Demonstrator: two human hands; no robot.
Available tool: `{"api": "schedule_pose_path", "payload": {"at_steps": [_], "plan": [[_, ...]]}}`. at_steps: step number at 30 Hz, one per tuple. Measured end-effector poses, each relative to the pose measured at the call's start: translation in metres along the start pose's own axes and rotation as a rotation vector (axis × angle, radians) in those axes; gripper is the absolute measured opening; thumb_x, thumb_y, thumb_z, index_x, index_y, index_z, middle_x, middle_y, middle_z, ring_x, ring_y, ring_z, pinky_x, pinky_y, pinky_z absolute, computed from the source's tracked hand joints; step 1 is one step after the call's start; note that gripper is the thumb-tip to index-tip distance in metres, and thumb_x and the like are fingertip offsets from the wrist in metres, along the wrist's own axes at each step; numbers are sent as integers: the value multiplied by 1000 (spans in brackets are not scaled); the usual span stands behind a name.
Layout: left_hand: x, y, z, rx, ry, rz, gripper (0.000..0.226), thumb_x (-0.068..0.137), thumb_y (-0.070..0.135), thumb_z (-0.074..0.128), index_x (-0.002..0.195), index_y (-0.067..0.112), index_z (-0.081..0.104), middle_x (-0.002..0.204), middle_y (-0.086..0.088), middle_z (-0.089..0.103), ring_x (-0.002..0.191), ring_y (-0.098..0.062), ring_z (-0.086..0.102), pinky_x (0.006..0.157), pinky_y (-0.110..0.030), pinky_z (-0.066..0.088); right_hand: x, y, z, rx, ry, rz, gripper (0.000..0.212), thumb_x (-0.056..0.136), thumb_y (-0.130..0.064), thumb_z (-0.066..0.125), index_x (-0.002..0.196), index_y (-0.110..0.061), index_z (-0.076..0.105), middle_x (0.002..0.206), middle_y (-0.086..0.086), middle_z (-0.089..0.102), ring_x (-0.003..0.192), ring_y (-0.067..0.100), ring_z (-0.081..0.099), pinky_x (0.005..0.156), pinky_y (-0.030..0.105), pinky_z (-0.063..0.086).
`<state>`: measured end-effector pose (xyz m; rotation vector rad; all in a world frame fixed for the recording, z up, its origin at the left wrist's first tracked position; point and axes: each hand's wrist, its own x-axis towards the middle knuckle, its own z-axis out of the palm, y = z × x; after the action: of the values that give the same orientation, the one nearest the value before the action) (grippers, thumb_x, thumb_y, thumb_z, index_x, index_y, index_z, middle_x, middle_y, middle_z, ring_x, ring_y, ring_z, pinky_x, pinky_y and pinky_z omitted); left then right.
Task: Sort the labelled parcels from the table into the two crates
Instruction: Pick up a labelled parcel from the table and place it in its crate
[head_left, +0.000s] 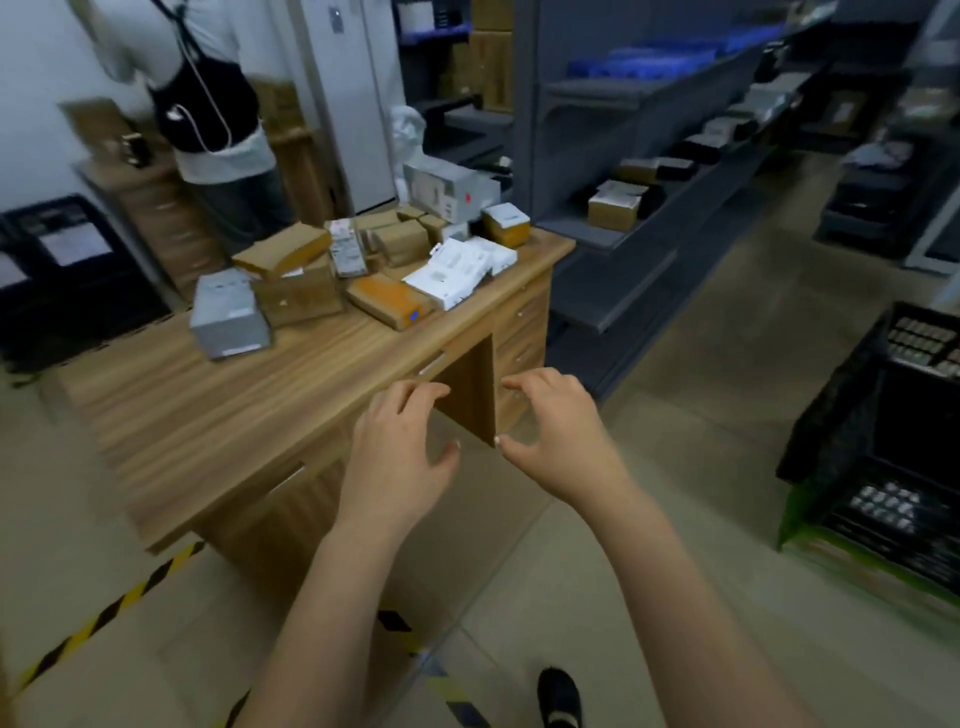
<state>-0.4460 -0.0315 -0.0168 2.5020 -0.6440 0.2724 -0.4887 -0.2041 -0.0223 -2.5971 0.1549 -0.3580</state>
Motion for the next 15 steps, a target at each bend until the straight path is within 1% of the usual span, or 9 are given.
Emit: {"api": "schedule_pose_path", "payload": {"at_steps": [3,6,9,13,15], "plan": [[41,1,12,44,40,-66,50,80,27,72,127,26,54,124,7,51,117,-13,45,98,-32,39,50,17,-4,9,-35,-62,56,84,-34,71,135,-26,49,130,-6,49,123,16,40,106,32,33],[74,4,23,70,71,-161,51,83,30,69,131,30,50,130,11,46,122,-10,39,96,-25,32,96,33,-9,14,-79,-111,55,85,-32,70,134,-25,48,132,-4,48,125,16,40,107,31,31],[101,4,34,78,78,-218,52,86,31,68,134,32,47,132,13,44,124,-8,35,99,-26,31,136,45,-9,22,-105,-146,54,85,-31,70,134,-23,49,132,-4,49,126,17,39,107,31,30],[129,-4,49,77,68,-272,52,85,30,68,133,33,47,128,13,45,123,-8,37,99,-24,28,176,56,3,66,-139,-179,56,85,-31,70,136,-24,48,130,-5,49,126,15,39,108,30,31],[140,-13,57,72,60,-296,53,85,30,69,133,33,47,127,13,45,122,-7,38,99,-24,30,195,60,13,80,-162,-186,57,85,-30,69,137,-25,48,131,-6,48,126,14,38,109,30,31]]}}
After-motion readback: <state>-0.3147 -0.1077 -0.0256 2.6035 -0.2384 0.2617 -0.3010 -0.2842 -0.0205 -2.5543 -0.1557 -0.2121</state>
